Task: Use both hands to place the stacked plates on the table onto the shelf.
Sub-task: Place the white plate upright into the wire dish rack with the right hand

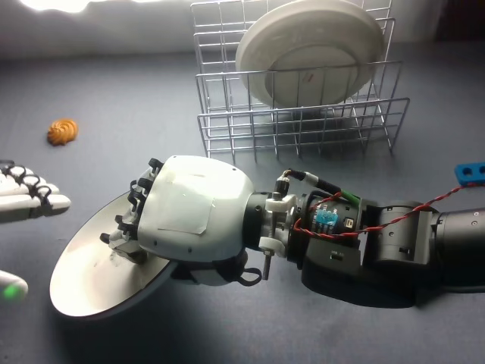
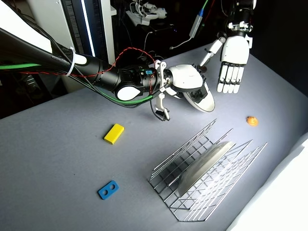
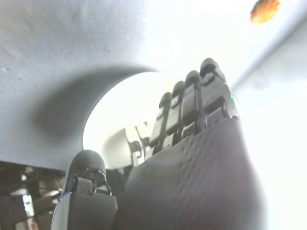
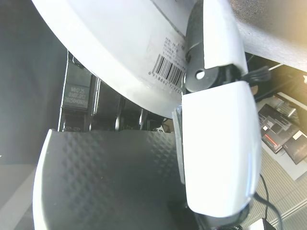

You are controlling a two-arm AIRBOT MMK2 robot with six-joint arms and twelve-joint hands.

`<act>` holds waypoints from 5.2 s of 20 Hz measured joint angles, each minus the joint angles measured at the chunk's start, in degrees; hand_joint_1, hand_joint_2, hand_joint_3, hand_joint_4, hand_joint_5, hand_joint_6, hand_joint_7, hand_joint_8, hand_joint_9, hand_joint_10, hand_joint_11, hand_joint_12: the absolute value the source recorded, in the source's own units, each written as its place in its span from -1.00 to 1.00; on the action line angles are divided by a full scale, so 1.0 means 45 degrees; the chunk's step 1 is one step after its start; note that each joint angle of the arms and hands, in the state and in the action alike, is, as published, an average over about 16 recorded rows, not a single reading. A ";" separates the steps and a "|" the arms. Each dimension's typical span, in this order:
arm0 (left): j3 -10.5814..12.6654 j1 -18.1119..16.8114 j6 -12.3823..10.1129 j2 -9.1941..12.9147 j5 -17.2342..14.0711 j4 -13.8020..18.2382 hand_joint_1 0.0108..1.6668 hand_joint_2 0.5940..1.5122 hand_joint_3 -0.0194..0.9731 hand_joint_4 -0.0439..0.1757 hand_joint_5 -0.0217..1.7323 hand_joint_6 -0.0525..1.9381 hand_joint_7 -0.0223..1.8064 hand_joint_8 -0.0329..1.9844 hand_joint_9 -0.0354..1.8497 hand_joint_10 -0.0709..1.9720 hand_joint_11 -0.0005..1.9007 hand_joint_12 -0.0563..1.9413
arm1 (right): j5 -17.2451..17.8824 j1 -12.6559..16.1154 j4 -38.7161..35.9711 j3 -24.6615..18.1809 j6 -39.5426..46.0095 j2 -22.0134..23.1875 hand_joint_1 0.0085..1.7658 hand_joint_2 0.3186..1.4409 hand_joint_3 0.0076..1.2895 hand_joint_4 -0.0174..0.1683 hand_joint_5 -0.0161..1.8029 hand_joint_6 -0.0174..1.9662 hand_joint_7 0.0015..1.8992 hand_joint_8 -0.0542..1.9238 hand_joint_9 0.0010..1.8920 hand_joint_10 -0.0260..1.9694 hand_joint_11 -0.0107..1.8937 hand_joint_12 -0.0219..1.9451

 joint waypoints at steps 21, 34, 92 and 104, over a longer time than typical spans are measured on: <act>0.1600 0.0067 -0.0493 0.0023 -0.1207 -0.0196 -1.00 0.29 -0.94 -0.55 -0.95 -0.94 -0.95 -0.96 -0.94 -0.92 -0.98 -0.94 | -0.0559 -0.0009 -0.0509 -0.3157 0.0434 0.3546 0.40 0.15 -1.00 -0.66 0.02 -0.09 0.10 -0.16 0.38 -0.96 -0.10 0.15; 0.1750 0.0090 -0.0459 0.0025 -0.1694 0.0164 -1.00 0.29 -0.94 -0.54 -0.95 -0.94 -0.95 -0.96 -0.94 -0.92 -0.98 -0.94 | -0.1225 0.0999 -0.0930 -0.5108 0.2485 0.6861 0.39 0.19 -1.00 -0.63 0.05 0.05 0.13 -0.09 0.37 -0.96 -0.11 0.16; 0.2295 -0.0160 -0.0376 -0.0003 -0.5637 0.3219 -0.99 0.30 -0.94 -0.59 -0.95 -0.94 -0.96 -0.96 -0.94 -0.92 -0.98 -0.94 | -0.3936 0.3671 0.1539 -0.0014 0.9563 0.5378 0.39 0.21 -1.00 -0.89 0.01 0.07 0.13 -0.08 0.39 -0.96 -0.09 0.14; 0.2776 -0.3097 -0.0662 -0.0714 -0.6097 0.6084 -0.98 0.29 -0.94 -0.60 -0.95 -0.94 -0.95 -0.96 -0.94 -0.92 -0.98 -0.94 | -0.3779 0.3138 0.1699 0.0454 0.9502 0.4938 0.38 0.26 -1.00 -0.86 -0.02 0.08 0.06 0.00 0.37 -0.96 -0.13 0.17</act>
